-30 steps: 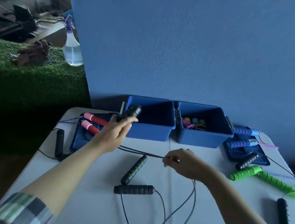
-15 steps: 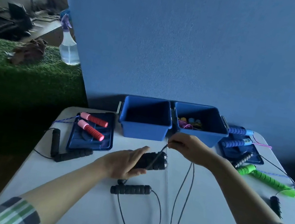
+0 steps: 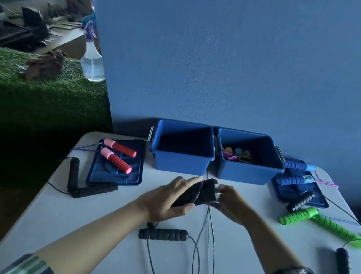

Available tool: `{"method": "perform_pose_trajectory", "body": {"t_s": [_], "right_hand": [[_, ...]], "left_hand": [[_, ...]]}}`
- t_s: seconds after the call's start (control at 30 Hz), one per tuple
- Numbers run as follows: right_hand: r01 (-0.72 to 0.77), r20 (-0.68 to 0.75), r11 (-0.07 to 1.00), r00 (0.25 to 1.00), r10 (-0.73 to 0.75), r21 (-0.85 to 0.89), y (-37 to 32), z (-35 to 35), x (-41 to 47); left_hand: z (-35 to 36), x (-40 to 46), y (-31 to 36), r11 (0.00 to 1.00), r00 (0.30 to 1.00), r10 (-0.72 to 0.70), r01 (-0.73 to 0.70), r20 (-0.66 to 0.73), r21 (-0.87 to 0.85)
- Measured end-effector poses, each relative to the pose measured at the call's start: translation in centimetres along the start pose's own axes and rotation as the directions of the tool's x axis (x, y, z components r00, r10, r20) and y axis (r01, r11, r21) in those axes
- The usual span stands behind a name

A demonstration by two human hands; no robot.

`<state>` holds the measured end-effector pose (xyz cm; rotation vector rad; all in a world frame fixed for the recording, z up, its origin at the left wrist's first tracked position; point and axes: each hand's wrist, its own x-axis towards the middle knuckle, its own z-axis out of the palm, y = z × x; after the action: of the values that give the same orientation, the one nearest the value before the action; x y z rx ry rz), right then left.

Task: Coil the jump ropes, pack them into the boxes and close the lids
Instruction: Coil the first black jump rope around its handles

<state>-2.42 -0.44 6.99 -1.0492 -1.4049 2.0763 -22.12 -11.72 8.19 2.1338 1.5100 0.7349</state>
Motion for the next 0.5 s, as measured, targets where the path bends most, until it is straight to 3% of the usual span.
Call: {"method": "perform_pose_trajectory", "body": {"t_s": [0.23,0.43,0.5], "right_hand": [[-0.051,0.003,0.997,0.999,0.051,0.057,3.0,4.6,-0.8],[-0.085,-0.071,0.941,0.995,0.065,-0.329,5.0,7.4,-2.6],[-0.058,-0.088,0.838,0.996,0.012,-0.543,5.1,7.7,-3.4]], "left_hand": [[-0.1,1.0,-1.2,0.993,0.973,-0.113,0.104,-0.2,-0.055],[-2.8,2.6,-3.0,0.928,0.829,-0.348,0.372,-0.437,-0.034],[-3.7,2.5,-4.2,0.878,0.788,-0.404,0.476,-0.464,0.044]]}}
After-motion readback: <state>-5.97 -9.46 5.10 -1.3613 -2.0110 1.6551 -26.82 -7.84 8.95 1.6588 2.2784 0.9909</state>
